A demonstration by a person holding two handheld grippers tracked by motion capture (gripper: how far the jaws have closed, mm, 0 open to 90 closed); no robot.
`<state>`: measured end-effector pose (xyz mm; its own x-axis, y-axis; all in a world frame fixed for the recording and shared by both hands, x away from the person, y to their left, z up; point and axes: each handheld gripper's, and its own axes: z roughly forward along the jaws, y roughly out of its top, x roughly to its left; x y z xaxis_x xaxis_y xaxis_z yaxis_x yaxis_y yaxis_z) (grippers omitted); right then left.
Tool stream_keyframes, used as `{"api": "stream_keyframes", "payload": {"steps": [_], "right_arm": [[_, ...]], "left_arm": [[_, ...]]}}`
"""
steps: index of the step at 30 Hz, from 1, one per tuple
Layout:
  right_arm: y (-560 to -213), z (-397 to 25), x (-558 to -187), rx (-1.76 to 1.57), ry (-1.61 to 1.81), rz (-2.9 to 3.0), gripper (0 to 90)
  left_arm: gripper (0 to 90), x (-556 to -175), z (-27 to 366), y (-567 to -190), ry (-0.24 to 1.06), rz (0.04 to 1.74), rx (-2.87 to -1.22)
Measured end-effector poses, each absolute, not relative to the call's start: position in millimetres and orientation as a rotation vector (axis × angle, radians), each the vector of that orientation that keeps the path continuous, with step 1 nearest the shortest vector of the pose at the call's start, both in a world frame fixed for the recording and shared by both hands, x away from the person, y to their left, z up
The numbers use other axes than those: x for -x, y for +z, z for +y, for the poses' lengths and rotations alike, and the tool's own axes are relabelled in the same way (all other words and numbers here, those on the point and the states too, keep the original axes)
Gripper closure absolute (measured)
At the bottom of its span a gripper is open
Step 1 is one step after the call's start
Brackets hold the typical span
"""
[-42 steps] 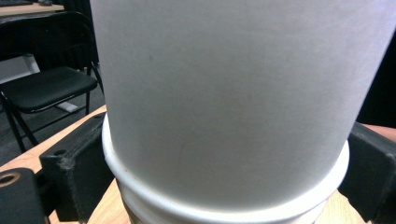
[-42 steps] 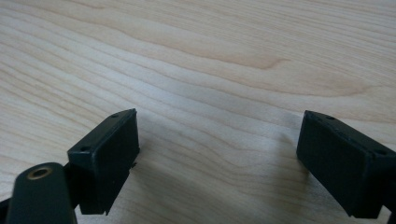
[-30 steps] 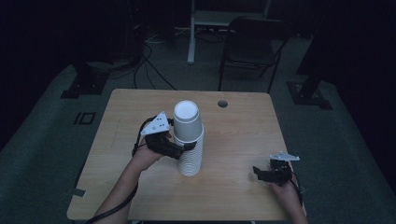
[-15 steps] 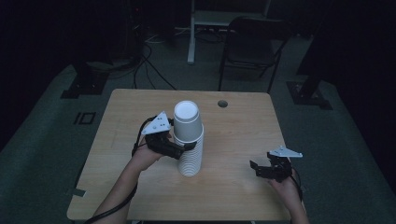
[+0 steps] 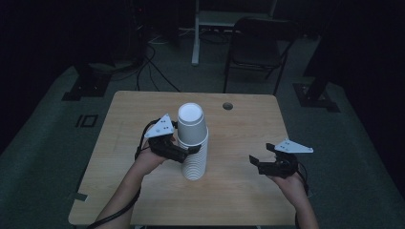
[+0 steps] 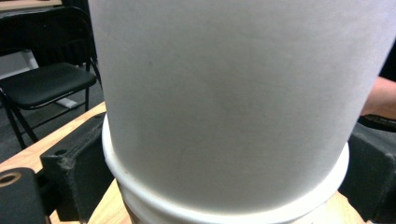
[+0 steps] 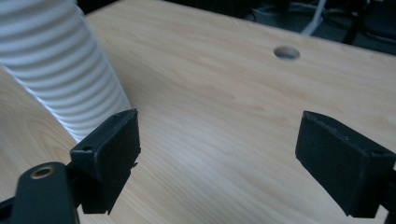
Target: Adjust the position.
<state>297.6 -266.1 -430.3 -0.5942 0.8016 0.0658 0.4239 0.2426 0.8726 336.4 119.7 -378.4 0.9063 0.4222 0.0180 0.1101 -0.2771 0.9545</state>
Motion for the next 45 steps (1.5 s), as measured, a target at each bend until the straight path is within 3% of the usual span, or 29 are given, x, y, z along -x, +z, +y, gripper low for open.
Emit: {"api": "stream_keyframes", "payload": {"steps": [21,45], "right_arm": [[-366.5,-233.4,-294.4,-0.885,1.481,2.137,14.4],[-311.0,-164.8,-298.2,-0.592,1.605,2.181,15.9]], "left_arm": [[5.4,-336.5,119.6,-378.1,0.315,0.396,-1.846],[5.5,-336.1,119.6,-377.6,0.317,0.399,-1.851]]}}
